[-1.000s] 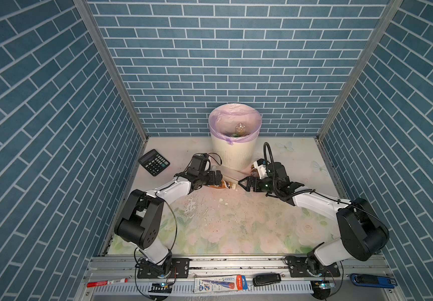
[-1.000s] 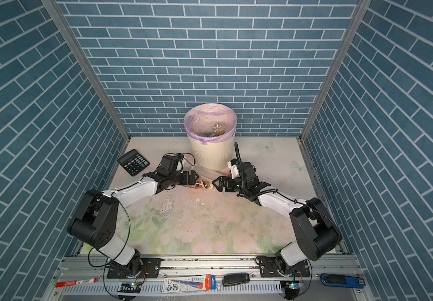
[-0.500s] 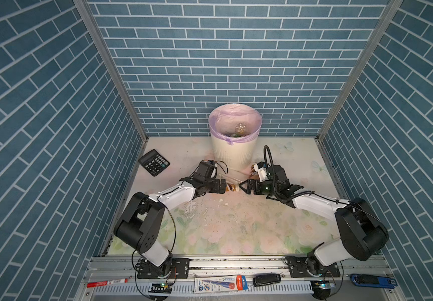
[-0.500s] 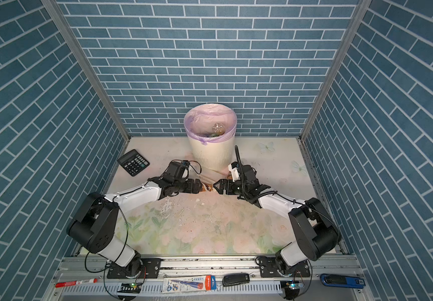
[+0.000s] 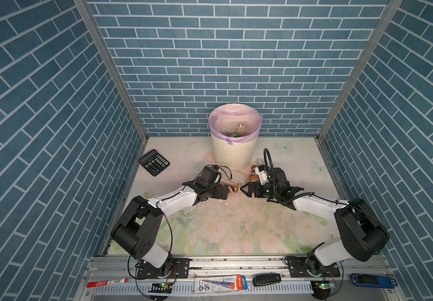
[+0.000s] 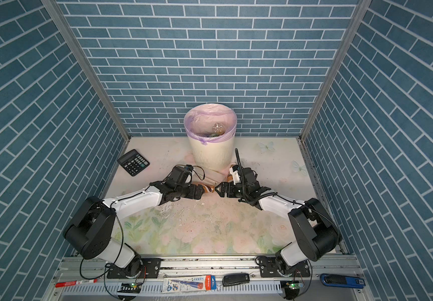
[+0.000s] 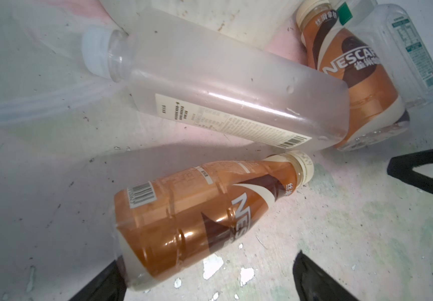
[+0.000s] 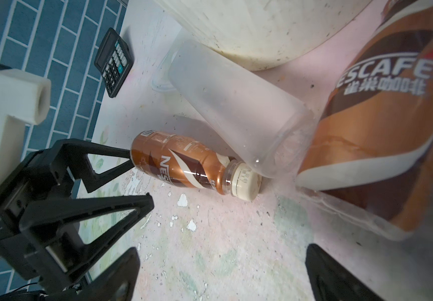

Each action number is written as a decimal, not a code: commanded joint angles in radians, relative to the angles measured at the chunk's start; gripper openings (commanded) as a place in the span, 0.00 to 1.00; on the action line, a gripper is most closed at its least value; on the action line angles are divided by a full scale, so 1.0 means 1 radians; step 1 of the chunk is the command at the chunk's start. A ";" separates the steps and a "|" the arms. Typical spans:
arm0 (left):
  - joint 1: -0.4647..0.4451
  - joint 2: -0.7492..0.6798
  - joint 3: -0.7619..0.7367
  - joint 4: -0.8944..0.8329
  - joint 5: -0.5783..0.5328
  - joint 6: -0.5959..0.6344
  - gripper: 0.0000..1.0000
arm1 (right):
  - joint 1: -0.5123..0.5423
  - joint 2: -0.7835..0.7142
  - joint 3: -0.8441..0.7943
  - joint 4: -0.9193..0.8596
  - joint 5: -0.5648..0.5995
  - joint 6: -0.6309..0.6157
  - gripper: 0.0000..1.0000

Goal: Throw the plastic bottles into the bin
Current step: 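Lower the left gripper onto the small brown Nescafe bottle and close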

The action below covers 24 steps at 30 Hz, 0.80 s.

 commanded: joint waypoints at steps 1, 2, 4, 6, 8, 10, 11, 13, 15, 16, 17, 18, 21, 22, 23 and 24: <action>-0.027 -0.012 -0.008 -0.016 -0.020 -0.006 0.99 | 0.005 -0.034 -0.033 0.011 0.016 0.023 0.99; -0.031 -0.012 -0.004 -0.024 -0.019 -0.003 0.99 | 0.006 -0.038 -0.036 0.011 0.018 0.023 0.99; -0.035 -0.016 0.010 -0.056 -0.019 0.010 0.99 | 0.006 -0.046 -0.041 0.007 0.022 0.021 0.99; -0.038 -0.027 0.032 -0.108 -0.035 0.037 0.99 | 0.006 -0.054 -0.047 -0.001 0.030 0.016 0.99; -0.040 -0.034 0.059 -0.185 -0.116 0.054 0.99 | 0.005 -0.060 -0.052 -0.005 0.034 0.015 0.99; -0.038 -0.032 0.093 -0.250 -0.185 0.084 0.99 | 0.006 -0.058 -0.057 -0.002 0.035 0.015 0.99; -0.038 -0.040 0.100 -0.254 -0.194 0.100 0.99 | 0.006 -0.055 -0.059 0.001 0.033 0.017 0.99; -0.038 -0.058 0.109 -0.239 -0.194 0.111 0.99 | 0.006 -0.050 -0.061 0.012 0.030 0.022 0.99; -0.039 -0.066 0.128 -0.226 -0.187 0.109 0.99 | 0.006 -0.044 -0.062 0.020 0.025 0.025 0.99; -0.038 -0.063 0.134 -0.216 -0.180 0.109 0.99 | 0.005 -0.043 -0.062 0.023 0.024 0.027 0.99; -0.038 -0.056 0.140 -0.201 -0.169 0.108 0.99 | 0.005 -0.043 -0.064 0.025 0.025 0.029 0.99; -0.038 -0.041 0.146 -0.189 -0.151 0.108 0.99 | 0.005 -0.046 -0.068 0.027 0.028 0.032 0.99; -0.038 0.012 0.169 -0.149 -0.090 0.128 0.99 | 0.006 -0.062 -0.074 0.025 0.029 0.036 0.99; -0.038 0.031 0.177 -0.141 -0.083 0.131 0.99 | 0.005 -0.068 -0.077 0.023 0.028 0.036 0.99; -0.038 0.050 0.196 -0.145 -0.077 0.145 0.99 | 0.006 -0.078 -0.080 0.020 0.030 0.038 0.99; -0.038 0.069 0.215 -0.151 -0.064 0.166 0.99 | 0.004 -0.087 -0.084 0.015 0.031 0.038 0.99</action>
